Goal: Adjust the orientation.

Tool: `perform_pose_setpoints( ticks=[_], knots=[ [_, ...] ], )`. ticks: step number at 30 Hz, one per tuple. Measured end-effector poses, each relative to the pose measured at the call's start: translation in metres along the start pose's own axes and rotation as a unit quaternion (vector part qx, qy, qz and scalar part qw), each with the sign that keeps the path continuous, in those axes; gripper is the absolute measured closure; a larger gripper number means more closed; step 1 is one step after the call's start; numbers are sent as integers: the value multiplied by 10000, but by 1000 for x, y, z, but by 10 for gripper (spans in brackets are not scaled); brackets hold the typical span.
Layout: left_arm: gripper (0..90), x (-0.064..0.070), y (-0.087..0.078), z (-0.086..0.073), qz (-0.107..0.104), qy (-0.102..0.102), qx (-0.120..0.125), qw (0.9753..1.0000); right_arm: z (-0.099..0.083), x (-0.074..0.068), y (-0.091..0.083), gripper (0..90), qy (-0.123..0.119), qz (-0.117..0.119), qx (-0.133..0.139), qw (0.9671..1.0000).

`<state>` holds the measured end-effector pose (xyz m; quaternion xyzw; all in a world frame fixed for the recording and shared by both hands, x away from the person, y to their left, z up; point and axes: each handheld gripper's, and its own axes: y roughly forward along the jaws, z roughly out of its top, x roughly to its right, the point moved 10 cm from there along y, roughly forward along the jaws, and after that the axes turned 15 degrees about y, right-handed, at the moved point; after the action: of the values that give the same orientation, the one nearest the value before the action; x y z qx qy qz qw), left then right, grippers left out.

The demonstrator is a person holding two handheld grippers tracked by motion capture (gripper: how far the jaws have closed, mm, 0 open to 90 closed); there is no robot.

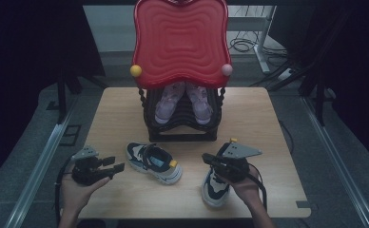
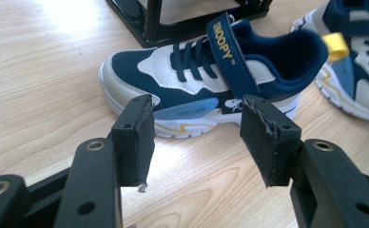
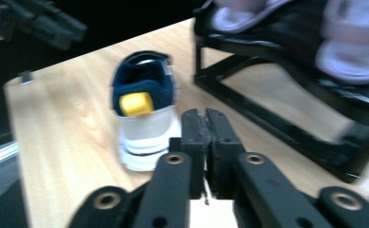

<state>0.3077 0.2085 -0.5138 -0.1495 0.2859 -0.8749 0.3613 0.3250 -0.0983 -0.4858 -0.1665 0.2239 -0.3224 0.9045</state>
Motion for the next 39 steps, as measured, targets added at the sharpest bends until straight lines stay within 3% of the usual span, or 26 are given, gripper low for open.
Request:
perform_pose_setpoints(
  ticks=[7, 14, 19, 26, 39],
  knots=[
    [454, -3, -11, 4, 68, -42, 165, 9998, -1, -29, 30, 893, -98, 180, -351, 9992],
    [478, -10, -16, 2, 176, -96, 222, 9996, 2, -36, 60, 895, 34, -64, -661, 9978],
    [468, -12, -17, 3, 236, -122, 254, 9993, -2, -31, 80, 895, 114, -118, -854, 9962],
    [465, -11, -13, 3, 202, -180, 281, 9992, 0, -21, 89, 894, 265, -201, -864, 9957],
    [458, -10, -9, 3, 249, -208, 330, 9989, -2, -16, 101, 894, 33, -384, -1003, 9942]
  ],
)
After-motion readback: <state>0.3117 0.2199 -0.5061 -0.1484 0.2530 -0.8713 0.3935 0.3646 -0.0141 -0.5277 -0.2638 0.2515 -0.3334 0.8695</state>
